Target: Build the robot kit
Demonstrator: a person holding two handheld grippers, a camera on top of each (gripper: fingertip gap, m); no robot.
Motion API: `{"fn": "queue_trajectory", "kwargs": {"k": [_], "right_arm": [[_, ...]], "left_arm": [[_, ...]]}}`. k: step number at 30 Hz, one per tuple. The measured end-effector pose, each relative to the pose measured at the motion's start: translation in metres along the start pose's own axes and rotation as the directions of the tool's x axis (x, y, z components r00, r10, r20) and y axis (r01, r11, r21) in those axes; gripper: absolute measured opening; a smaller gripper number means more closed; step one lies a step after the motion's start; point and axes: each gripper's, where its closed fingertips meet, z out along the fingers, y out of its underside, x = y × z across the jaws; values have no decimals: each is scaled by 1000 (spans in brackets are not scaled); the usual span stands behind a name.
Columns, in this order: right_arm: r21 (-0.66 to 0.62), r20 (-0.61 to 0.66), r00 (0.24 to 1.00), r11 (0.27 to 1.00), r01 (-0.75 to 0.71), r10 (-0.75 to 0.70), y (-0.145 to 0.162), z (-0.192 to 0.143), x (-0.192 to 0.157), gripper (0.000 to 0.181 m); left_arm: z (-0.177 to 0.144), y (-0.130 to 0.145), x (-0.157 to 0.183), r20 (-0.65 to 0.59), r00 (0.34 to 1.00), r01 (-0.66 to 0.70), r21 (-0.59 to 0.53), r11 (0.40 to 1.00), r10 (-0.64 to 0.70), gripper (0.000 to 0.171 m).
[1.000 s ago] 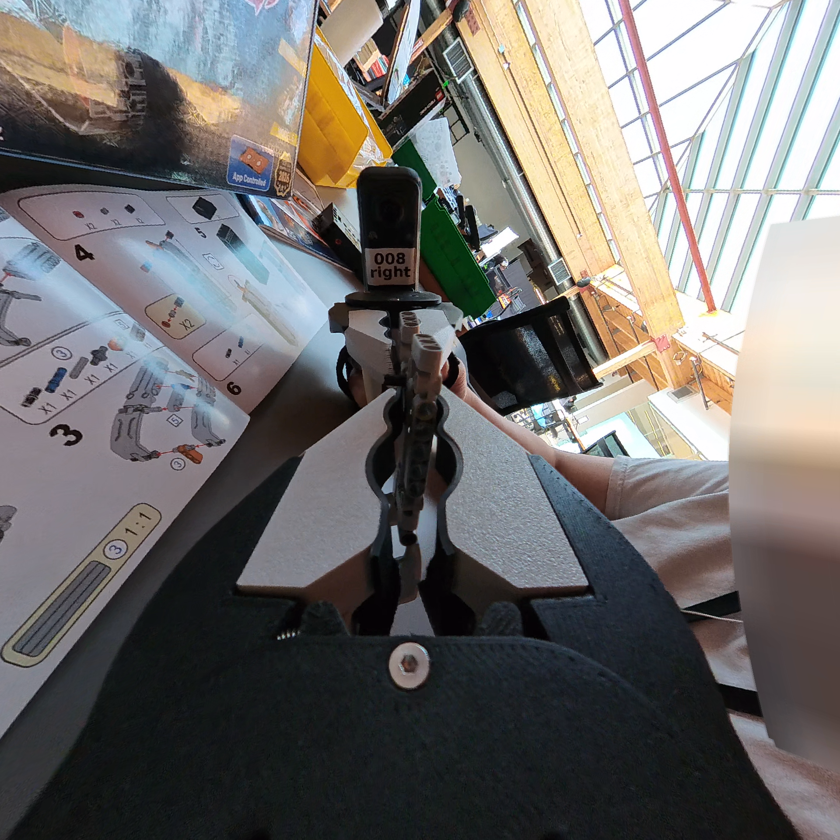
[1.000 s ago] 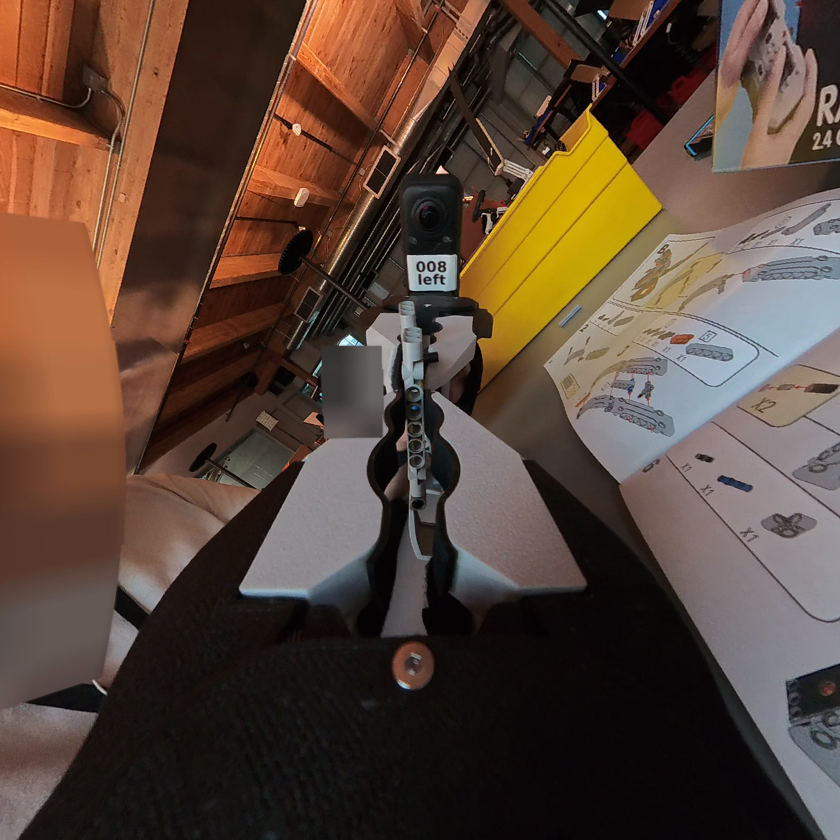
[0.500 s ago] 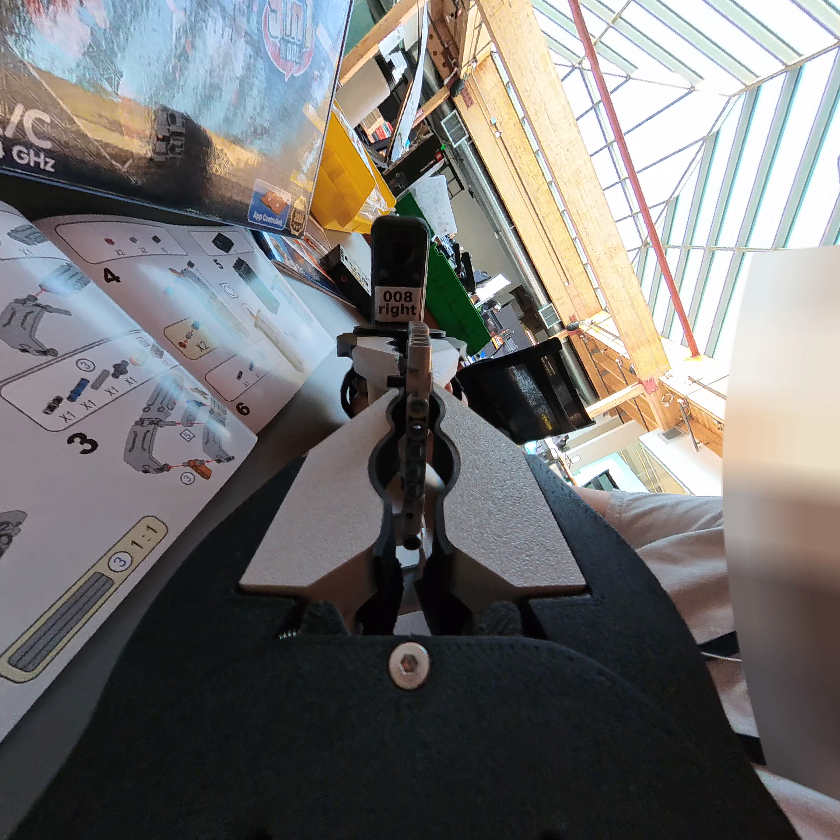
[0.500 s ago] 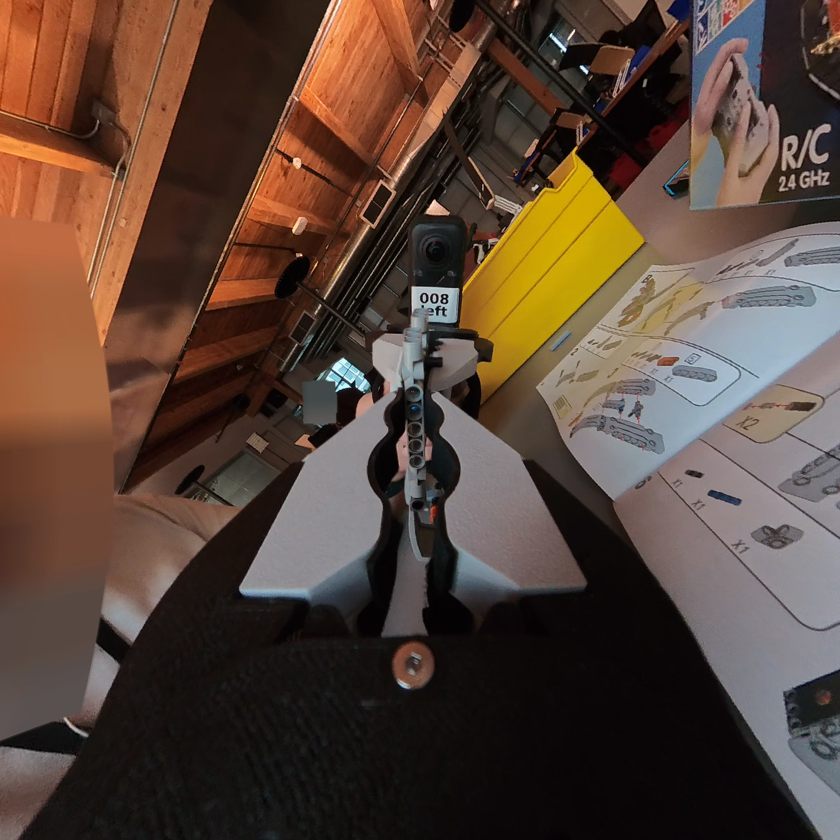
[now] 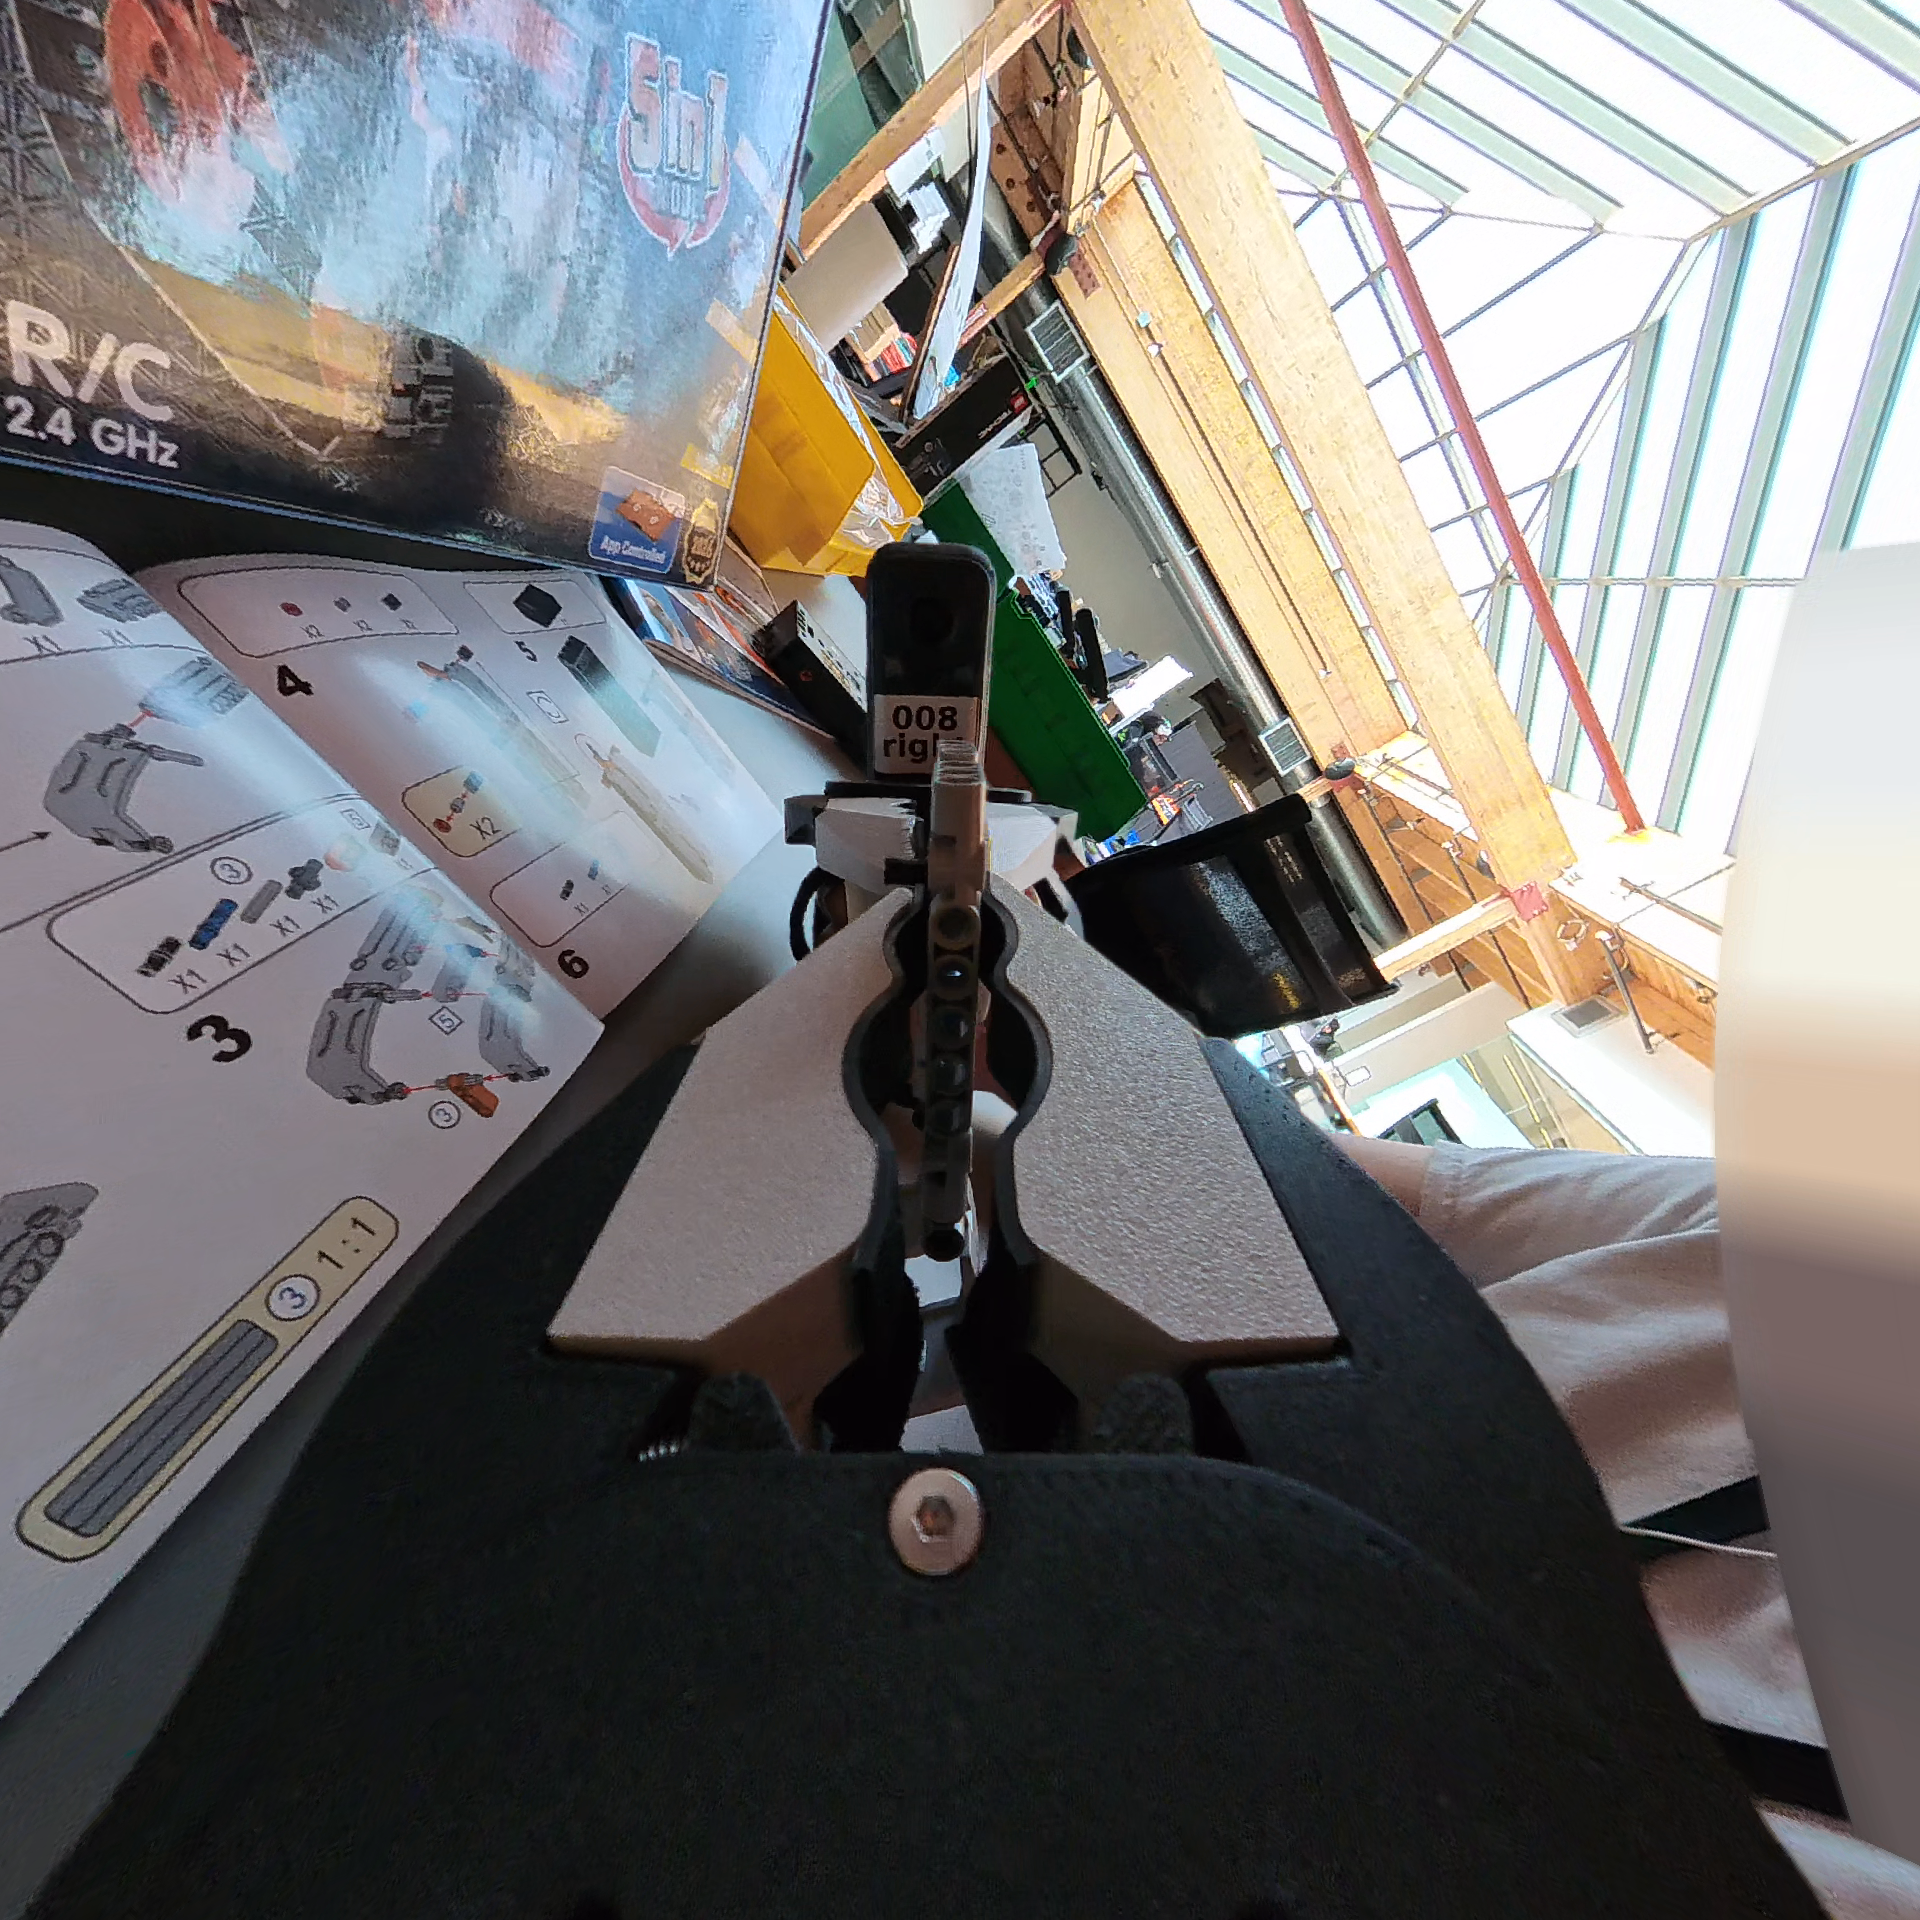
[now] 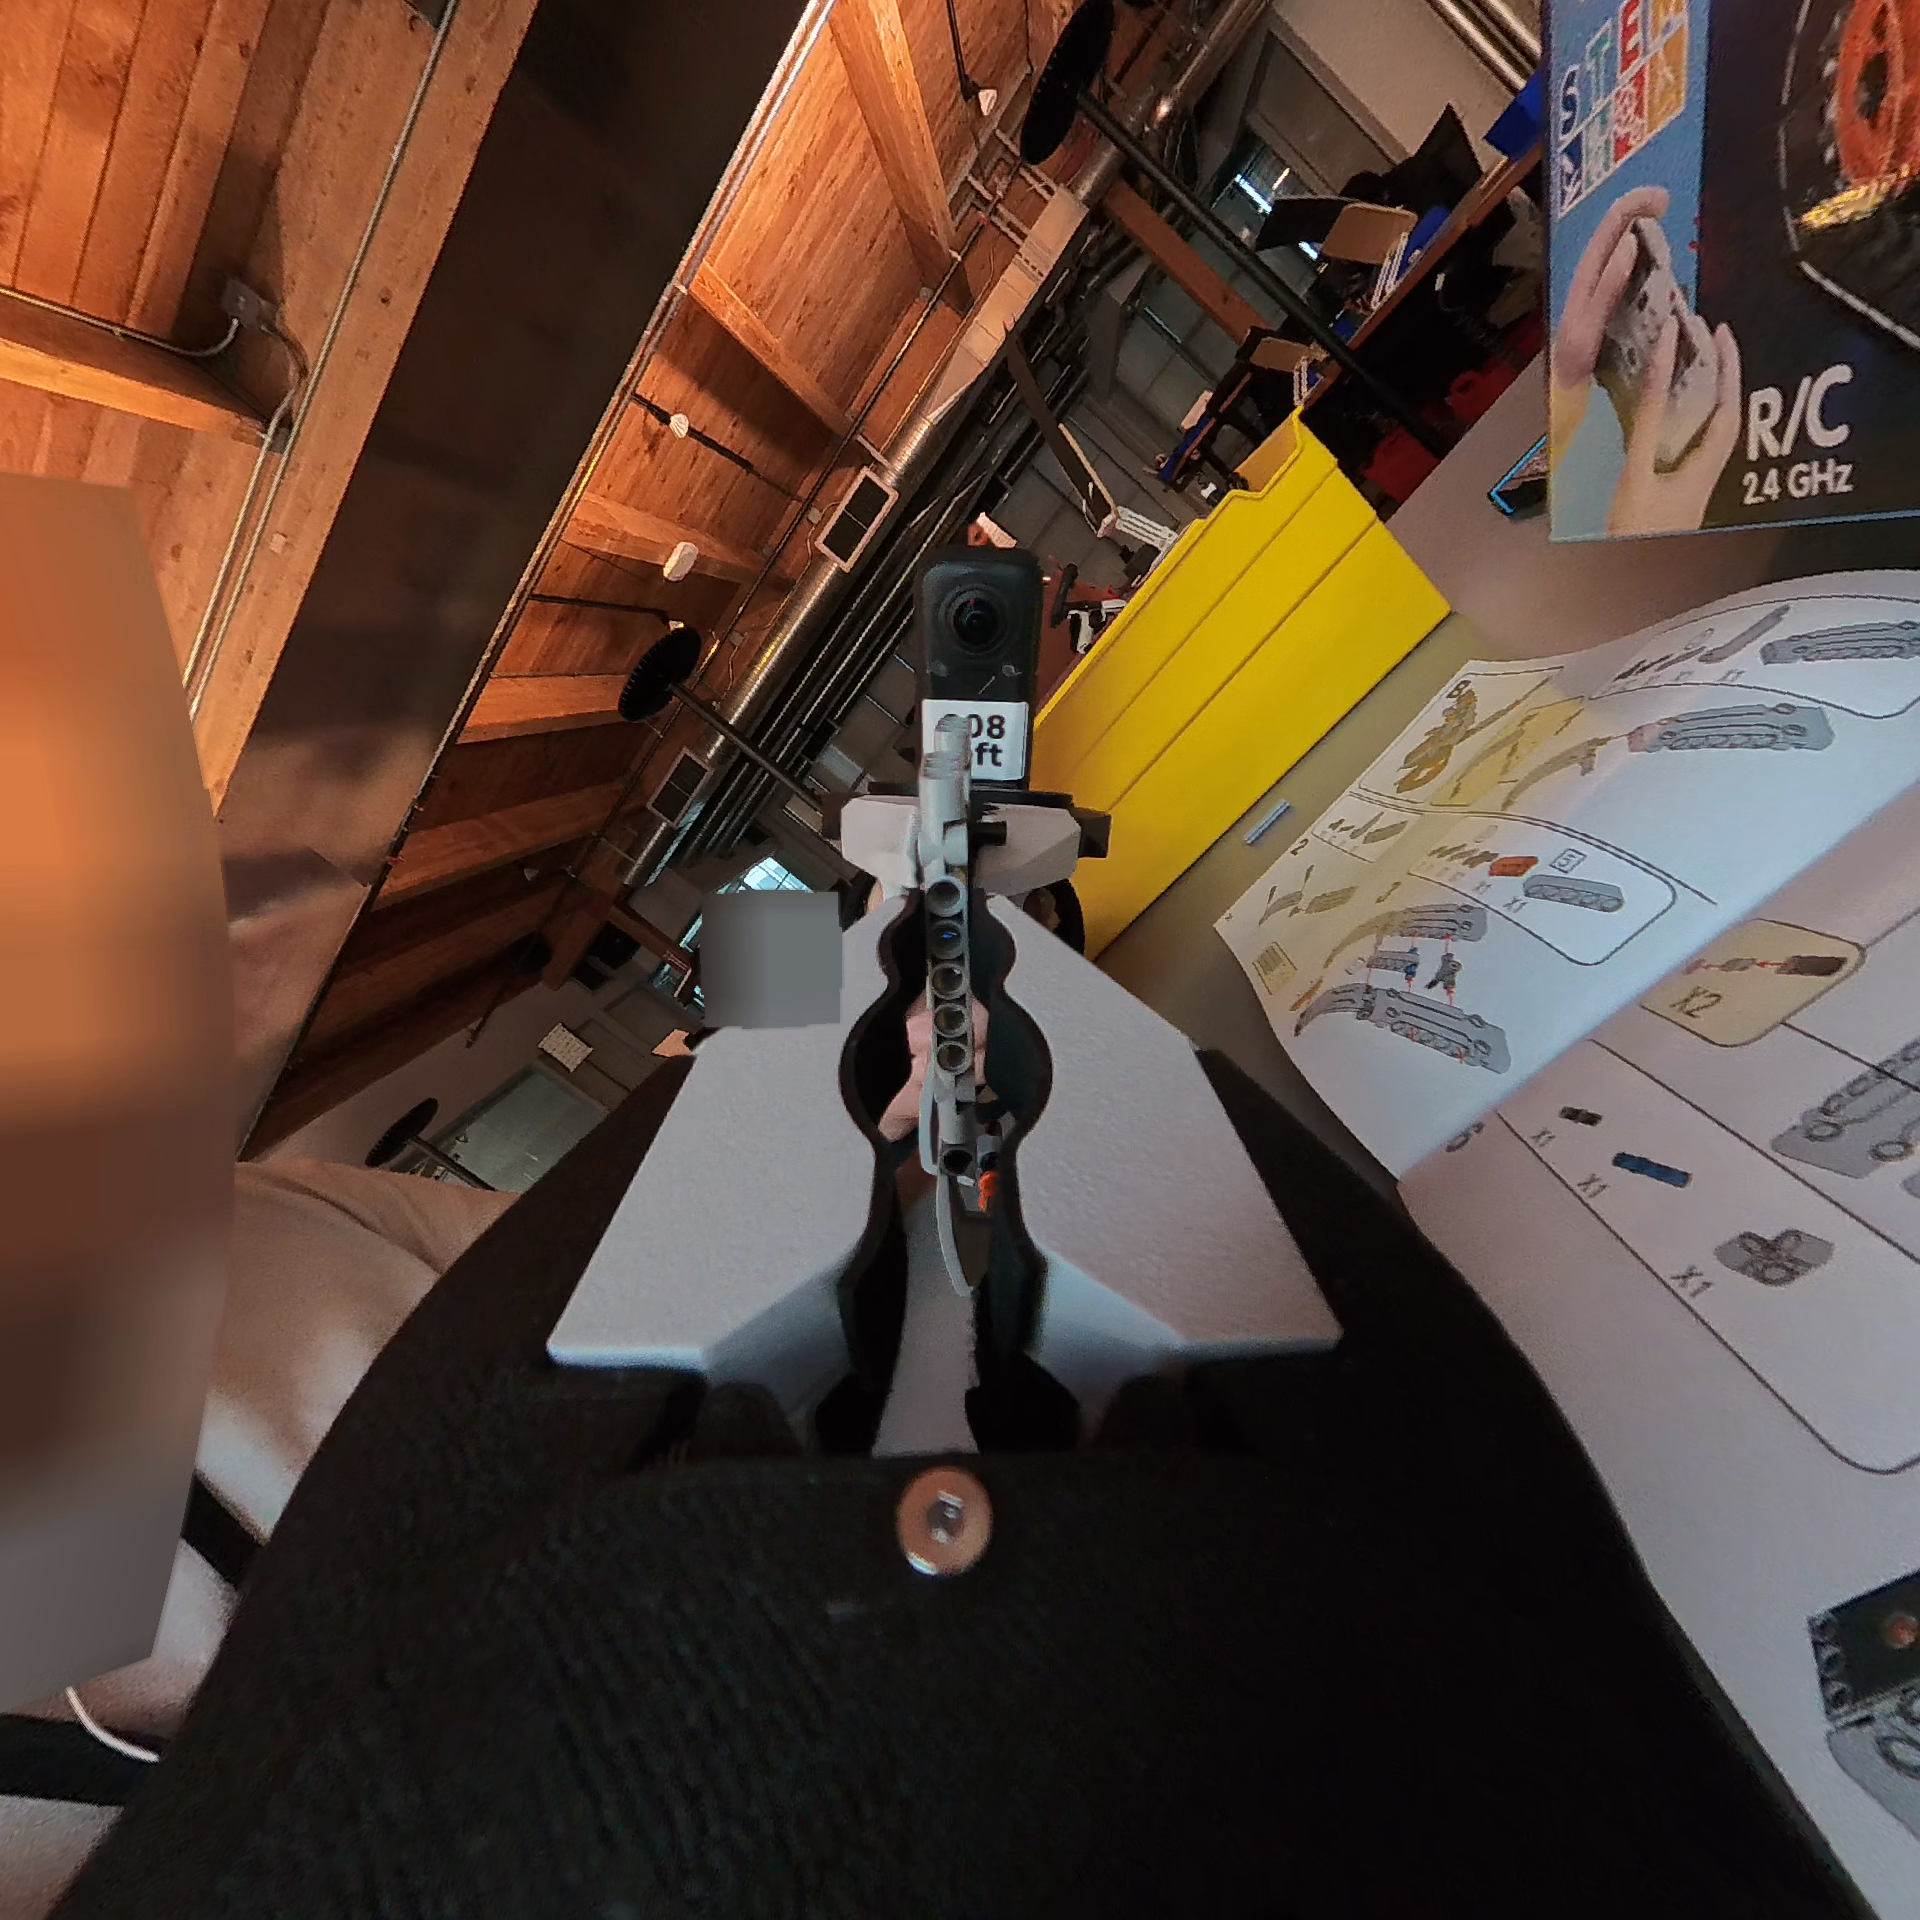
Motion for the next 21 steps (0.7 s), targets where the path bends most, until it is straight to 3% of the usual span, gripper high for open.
{"fn": "queue_trajectory", "kwargs": {"k": [13, 21], "right_arm": [[60, 52, 997, 996, -65, 62, -4, 2, -5, 5], [89, 45, 999, 996, -21, 17, -6, 4, -6, 5]], "left_arm": [[-1, -3, 5, 21, 998, -54, 8, 998, 54, 6], [-2, -5, 6, 47, 996, -73, 25, 997, 72, 6]]}}
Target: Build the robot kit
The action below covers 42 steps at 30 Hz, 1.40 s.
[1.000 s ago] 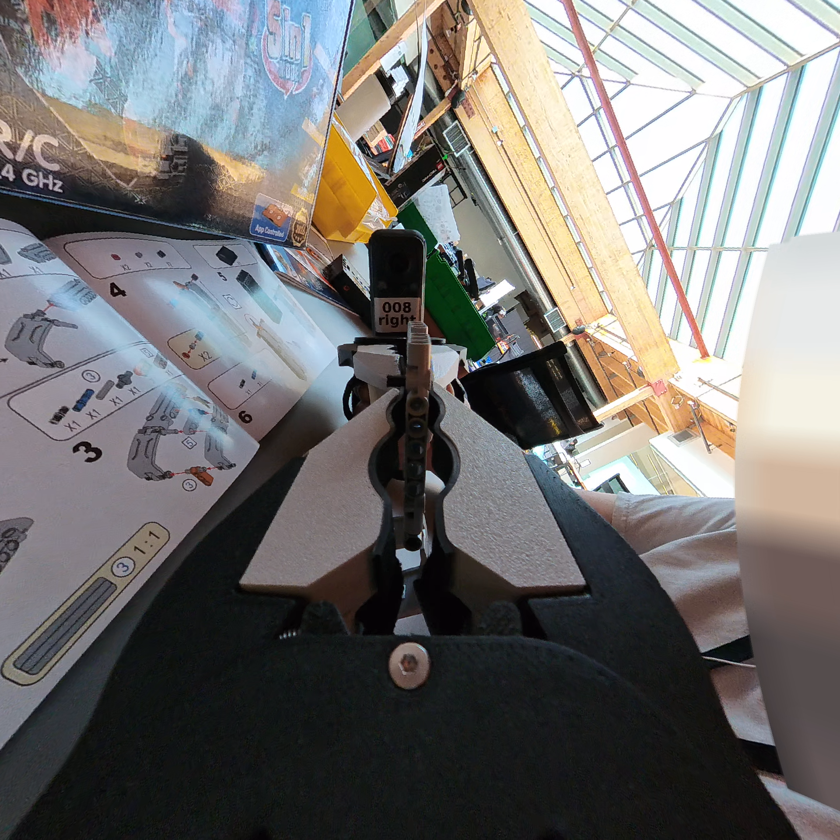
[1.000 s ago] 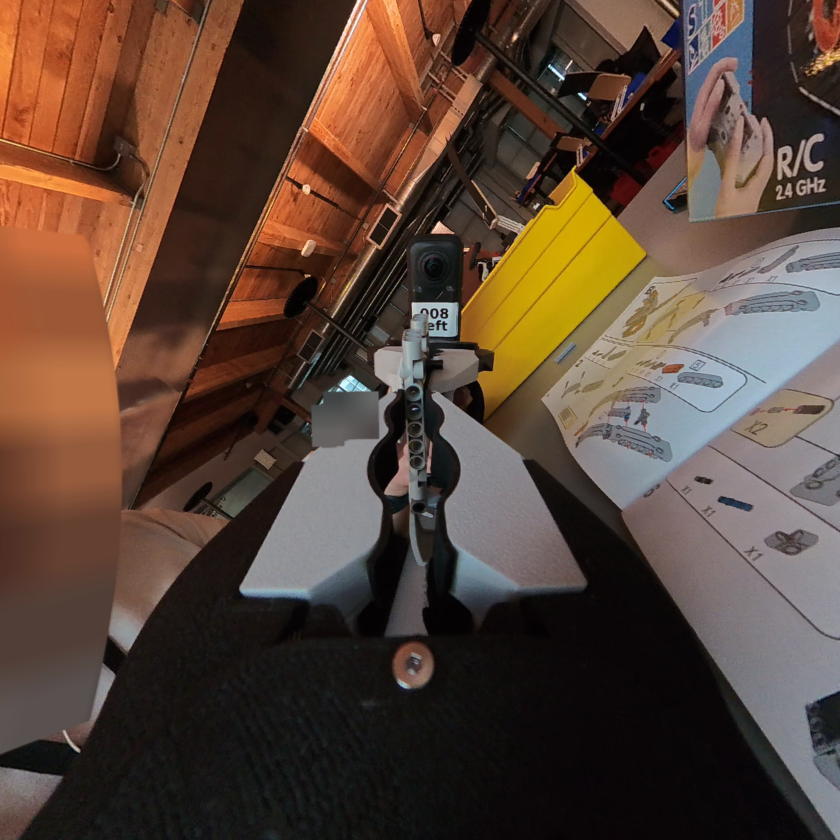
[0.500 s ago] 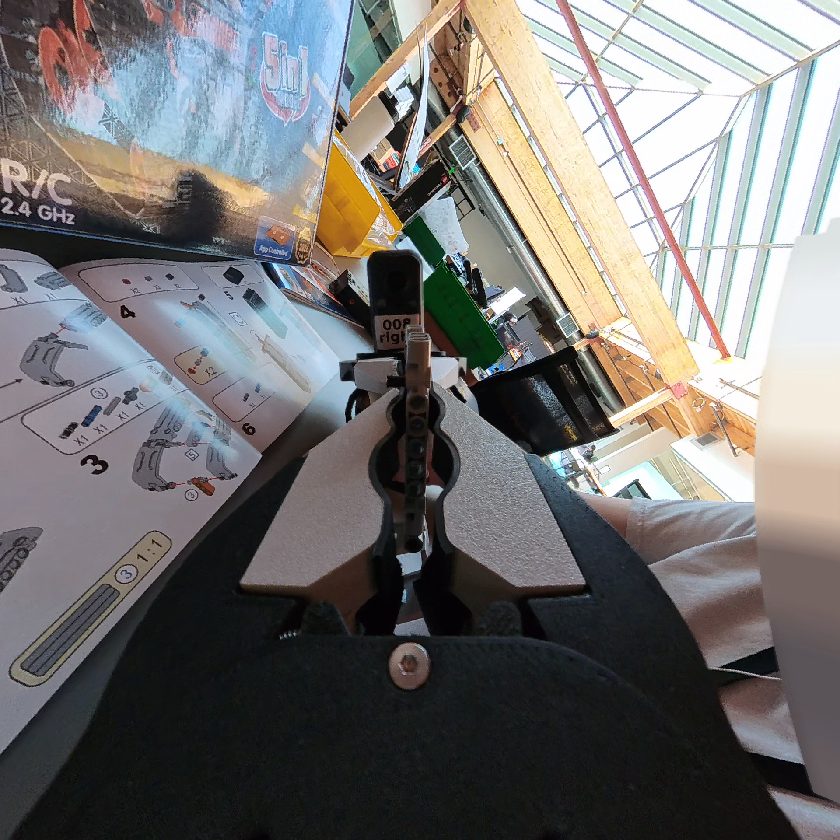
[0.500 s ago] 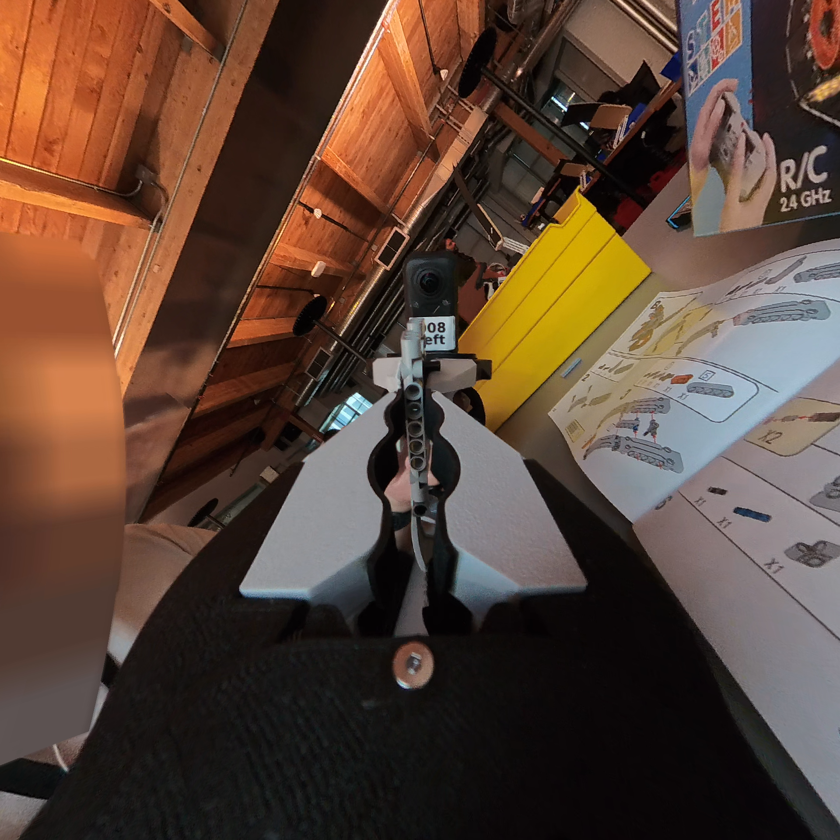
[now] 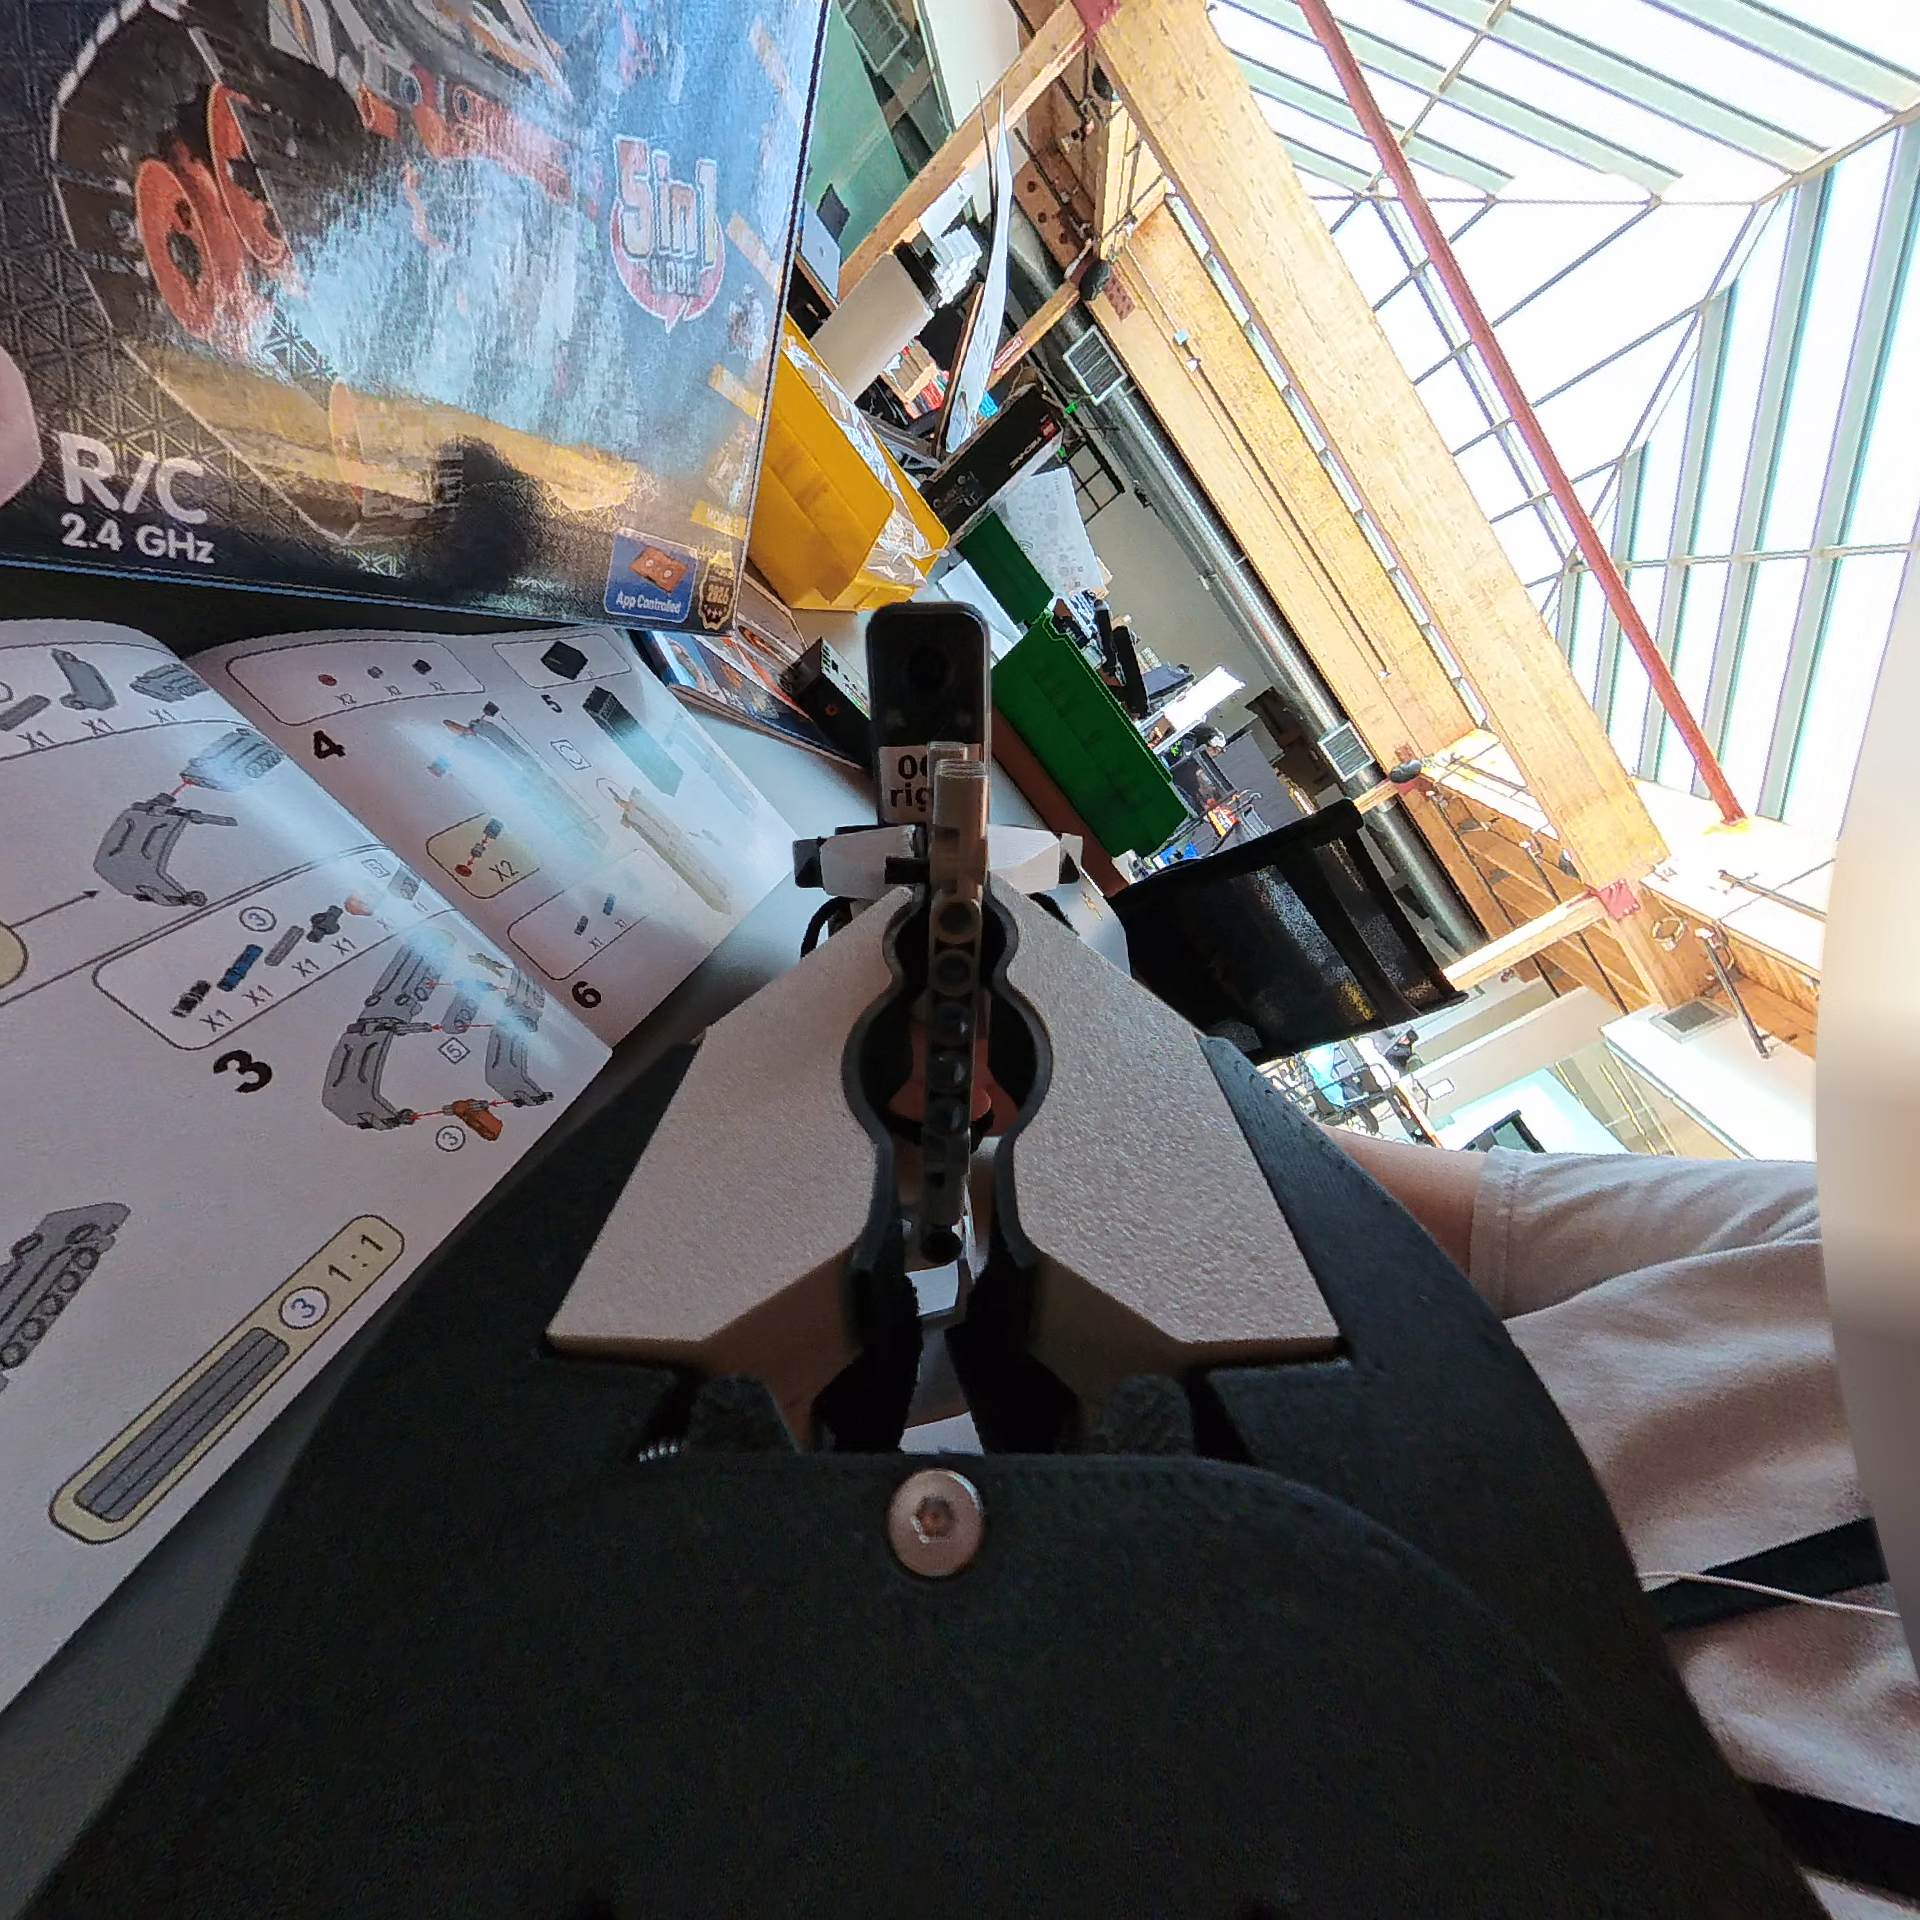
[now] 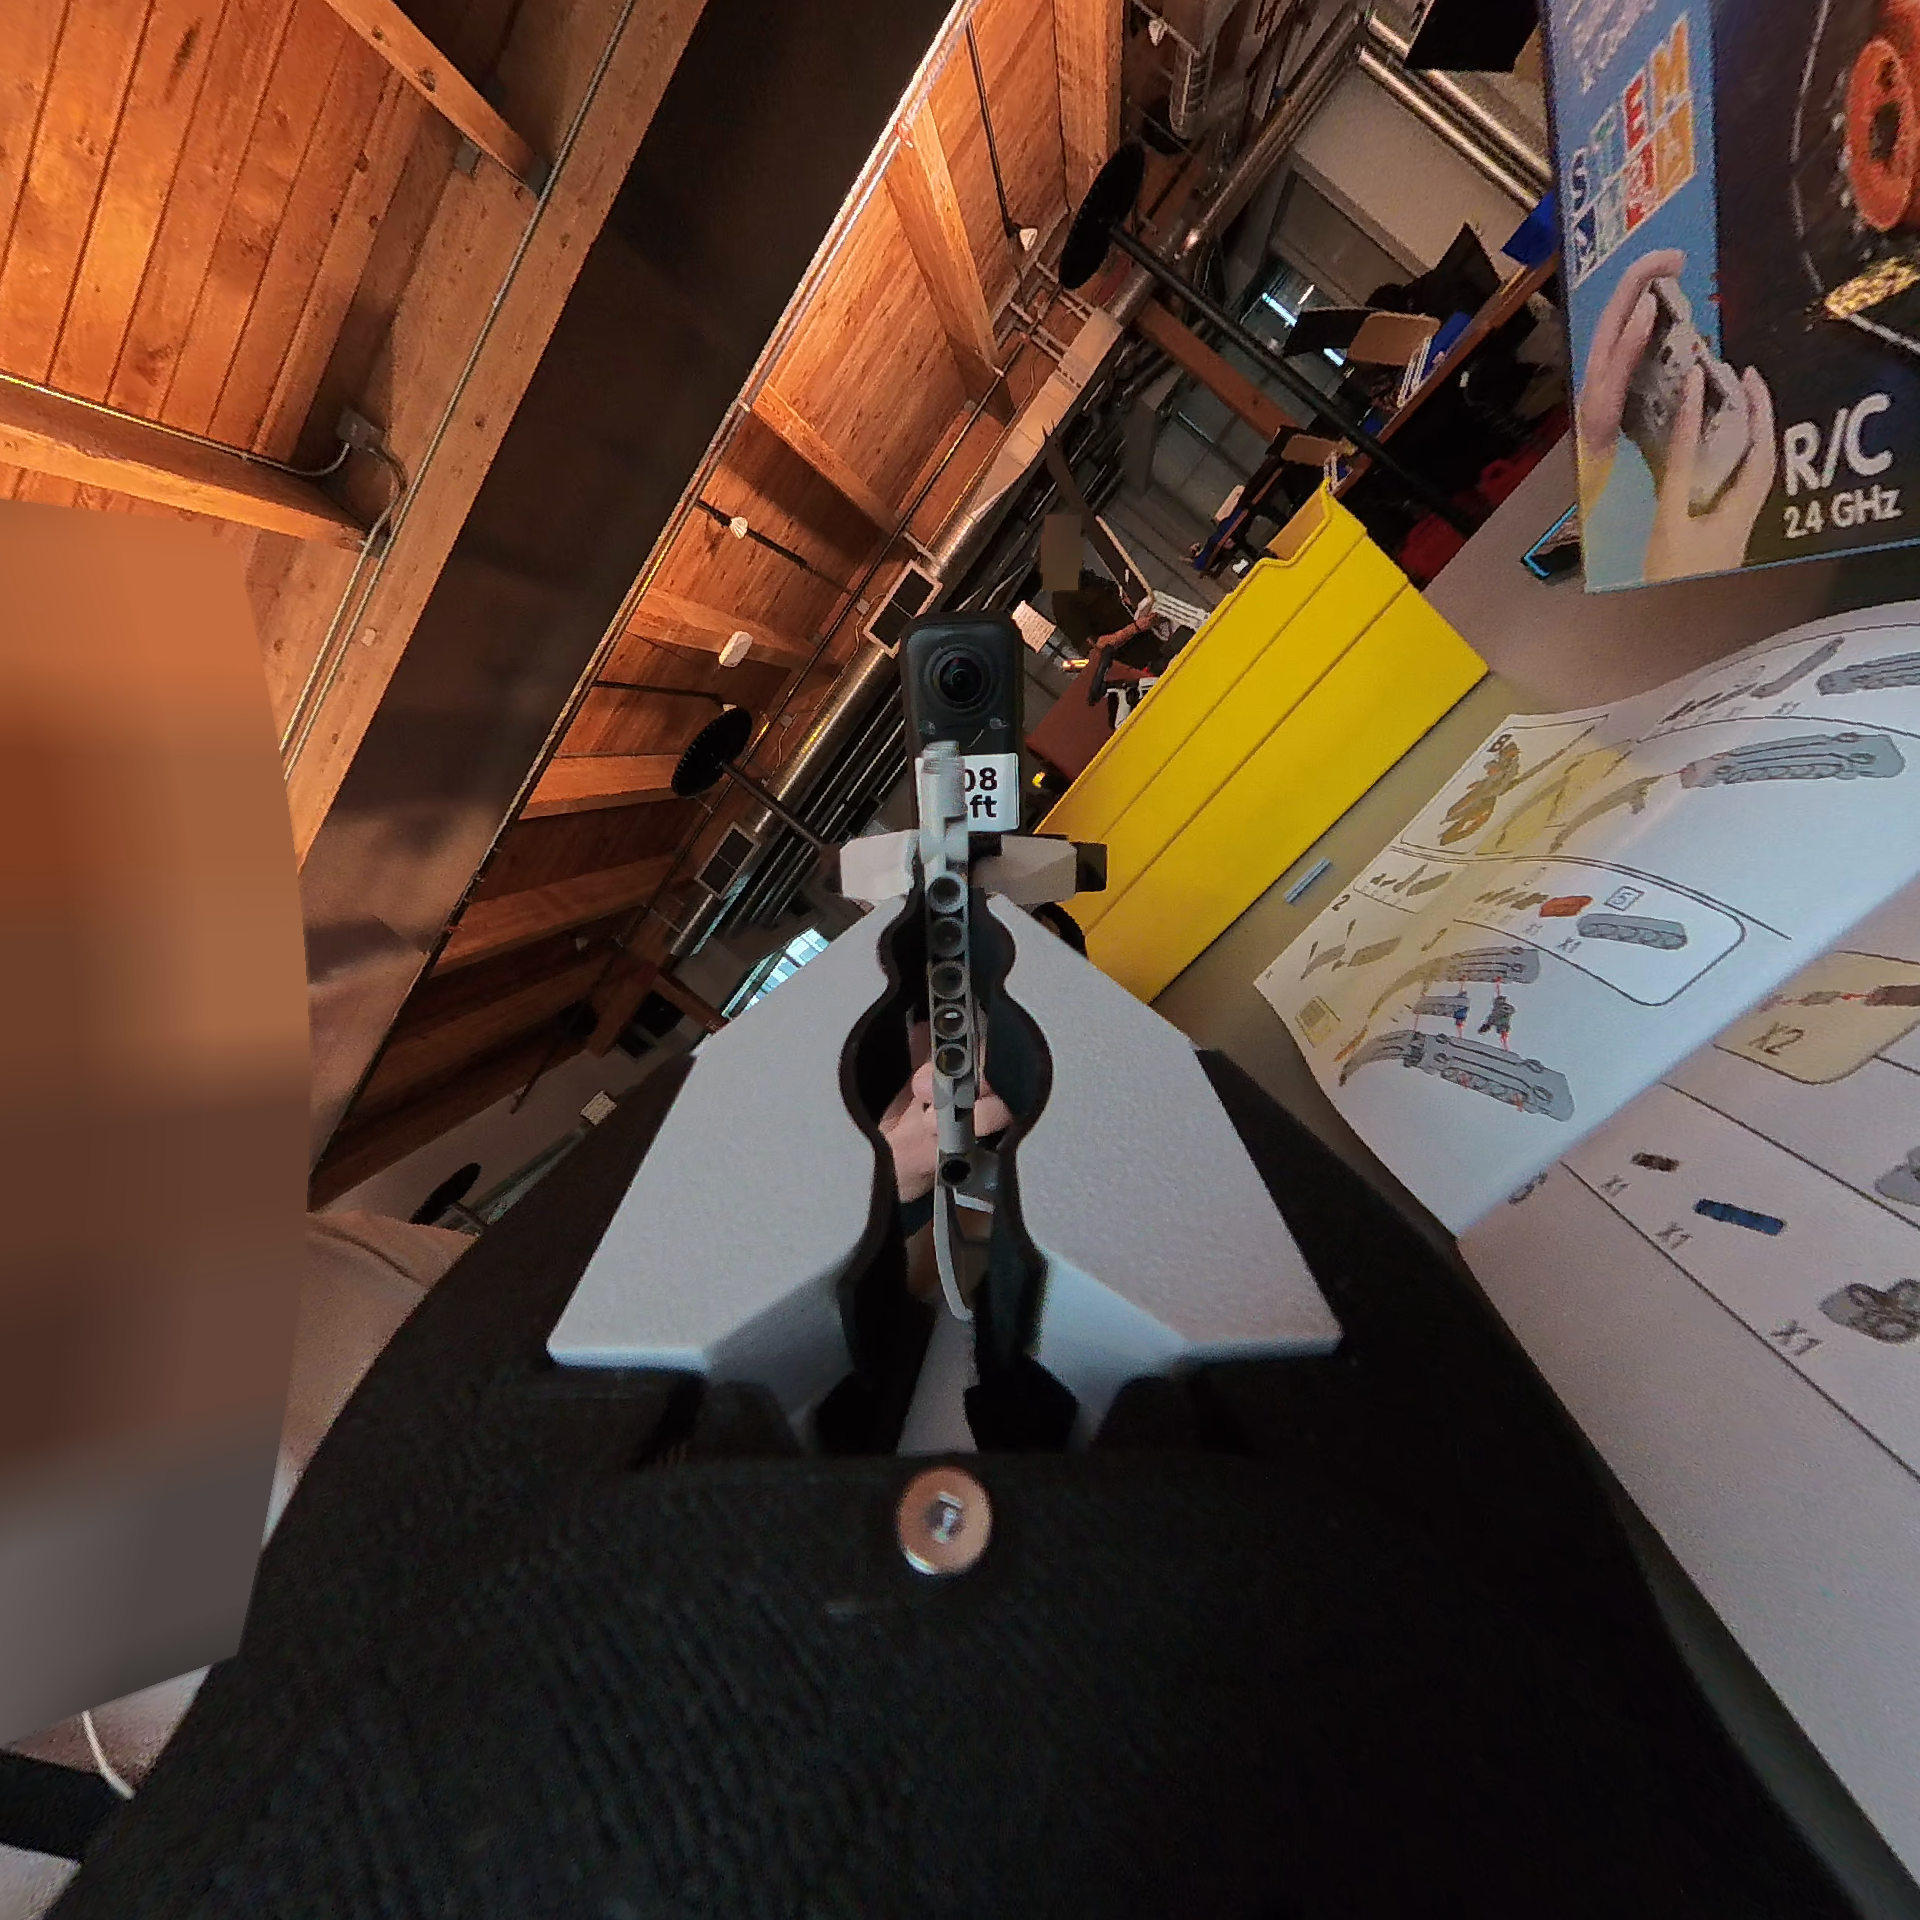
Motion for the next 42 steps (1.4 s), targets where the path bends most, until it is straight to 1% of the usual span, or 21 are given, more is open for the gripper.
{"fn": "queue_trajectory", "kwargs": {"k": [4, 10, 22, 26, 30, 35, 37, 40, 42], "right_arm": [[5, -21, 999, 999, 36, -36, 0, 1, 1, 4], [15, -33, 999, 999, 43, -43, 0, 2, 2, 5], [21, -15, 1000, 1000, 14, -14, -1, 3, 1, 5], [16, 3, 1000, 1000, 3, -3, 0, 3, -1, 5], [18, 2, 1000, 1000, -6, 5, -1, 3, 0, 5], [10, -14, 1000, 1000, 15, -15, 0, 3, 2, 5], [4, -29, 999, 999, 40, -40, 0, 3, 2, 5], [-3, -46, 996, 997, 73, -73, 0, 3, 3, 4], [-3, -43, 997, 998, 68, -68, 0, 3, 3, 4]], "left_arm": [[0, -1, -1, 20, 1000, -11, 5, 1000, 11, 5], [-1, -2, -2, 26, 1000, -11, 13, 1000, 11, 6], [-1, -4, -1, 31, 1000, -6, 11, 1000, 5, 6], [-2, -4, 0, 13, 1000, 13, 3, 1000, -13, 6], [-2, -4, 0, 26, 1000, 8, 3, 1000, -8, 7], [-2, -3, 0, 44, 999, -6, -5, 1000, 6, 11], [-2, -3, -1, 51, 999, -5, -4, 1000, 5, 10], [-2, -3, -3, 51, 999, 16, 1, 1000, -16, 9], [-2, -3, -5, 47, 998, 34, 9, 999, -34, 8]]}}
